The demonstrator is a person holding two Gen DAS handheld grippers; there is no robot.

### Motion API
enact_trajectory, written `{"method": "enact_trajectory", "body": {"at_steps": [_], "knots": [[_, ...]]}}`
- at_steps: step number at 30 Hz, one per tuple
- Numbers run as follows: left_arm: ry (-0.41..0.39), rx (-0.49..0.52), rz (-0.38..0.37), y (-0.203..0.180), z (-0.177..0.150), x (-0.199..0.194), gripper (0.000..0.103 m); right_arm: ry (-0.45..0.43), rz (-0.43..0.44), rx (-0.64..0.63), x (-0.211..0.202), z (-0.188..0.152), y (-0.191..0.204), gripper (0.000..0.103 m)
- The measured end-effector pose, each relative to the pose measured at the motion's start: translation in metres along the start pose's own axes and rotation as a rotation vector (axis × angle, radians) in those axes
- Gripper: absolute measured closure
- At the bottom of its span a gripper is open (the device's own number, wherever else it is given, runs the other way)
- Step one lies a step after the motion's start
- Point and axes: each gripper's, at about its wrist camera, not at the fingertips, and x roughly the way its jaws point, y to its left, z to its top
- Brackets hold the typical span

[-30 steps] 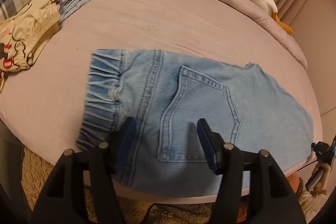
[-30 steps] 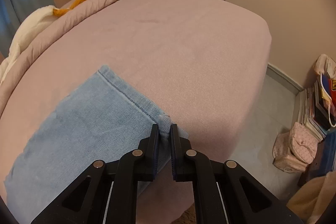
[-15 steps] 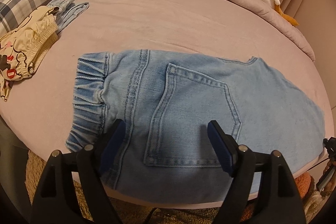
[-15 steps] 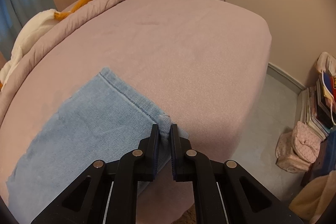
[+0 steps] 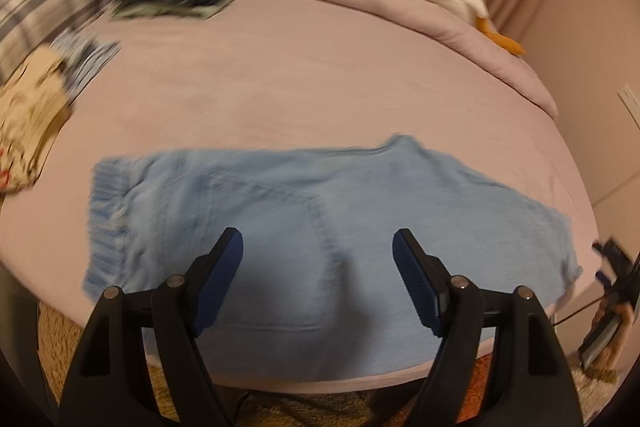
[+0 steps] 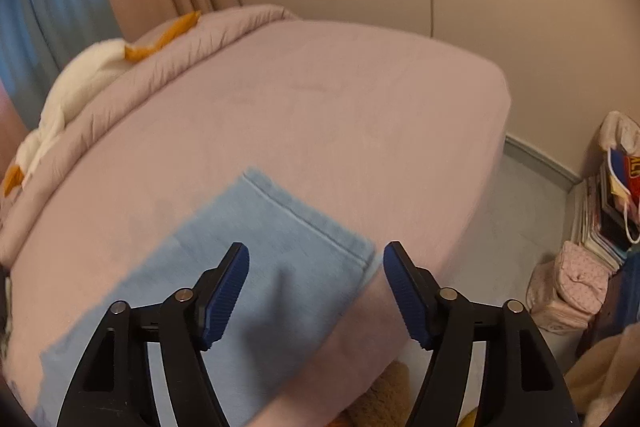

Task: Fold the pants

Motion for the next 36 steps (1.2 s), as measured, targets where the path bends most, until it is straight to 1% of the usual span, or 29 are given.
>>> {"method": "enact_trajectory", "body": {"at_steps": [1, 3, 5, 8, 10, 13, 16, 18, 21, 26, 29, 31, 32, 34, 36], "knots": [[-0.003, 0.025, -0.007, -0.012, 0.004, 0.001, 0.025, -0.022, 0.019, 0.008, -0.008, 0.005, 0.006, 0.026], [0.001, 0.053, -0.011, -0.026, 0.007, 0.005, 0.025, -0.054, 0.049, 0.007, -0.016, 0.011, 0.016, 0.015], [0.01, 0.082, -0.025, -0.041, 0.01, 0.01, 0.023, -0.079, 0.062, -0.01, -0.02, 0.016, 0.028, 0.012], [0.035, 0.118, -0.041, -0.061, 0.013, 0.022, 0.019, -0.089, 0.048, -0.037, -0.013, 0.012, 0.041, 0.011], [0.061, 0.136, -0.041, -0.07, 0.015, 0.033, 0.019, -0.071, 0.074, -0.029, -0.002, 0.004, 0.038, 0.011], [0.097, 0.15, -0.04, -0.082, 0.018, 0.05, 0.019, -0.035, 0.11, 0.035, 0.014, -0.003, 0.02, 0.011], [0.125, 0.179, -0.054, -0.1, 0.016, 0.063, 0.017, -0.041, 0.106, 0.116, 0.017, -0.005, -0.005, 0.011], [0.138, 0.208, -0.062, -0.112, 0.015, 0.069, 0.016, -0.053, 0.092, 0.143, 0.016, -0.005, -0.015, 0.011], [0.153, 0.236, -0.073, -0.123, 0.013, 0.077, 0.014, -0.072, 0.048, 0.179, 0.014, -0.007, -0.034, 0.011], [0.17, 0.26, -0.114, -0.133, 0.008, 0.088, 0.009, -0.044, 0.074, 0.263, 0.023, -0.012, -0.064, 0.011], [0.182, 0.268, -0.126, -0.135, 0.004, 0.092, 0.007, -0.049, 0.048, 0.285, 0.025, -0.013, -0.074, 0.011], [0.202, 0.256, -0.138, -0.133, 0.002, 0.096, 0.007, -0.047, 0.037, 0.305, 0.025, -0.015, -0.081, 0.011], [0.212, 0.247, -0.15, -0.133, 0.001, 0.097, 0.007, -0.04, 0.037, 0.316, 0.031, -0.012, -0.076, 0.011], [0.231, 0.224, -0.177, -0.131, -0.002, 0.101, 0.007, -0.021, 0.055, 0.346, 0.036, -0.013, -0.081, 0.012], [0.247, 0.21, -0.186, -0.131, -0.005, 0.106, 0.007, -0.018, 0.088, 0.366, 0.039, -0.014, -0.083, 0.023]]}}
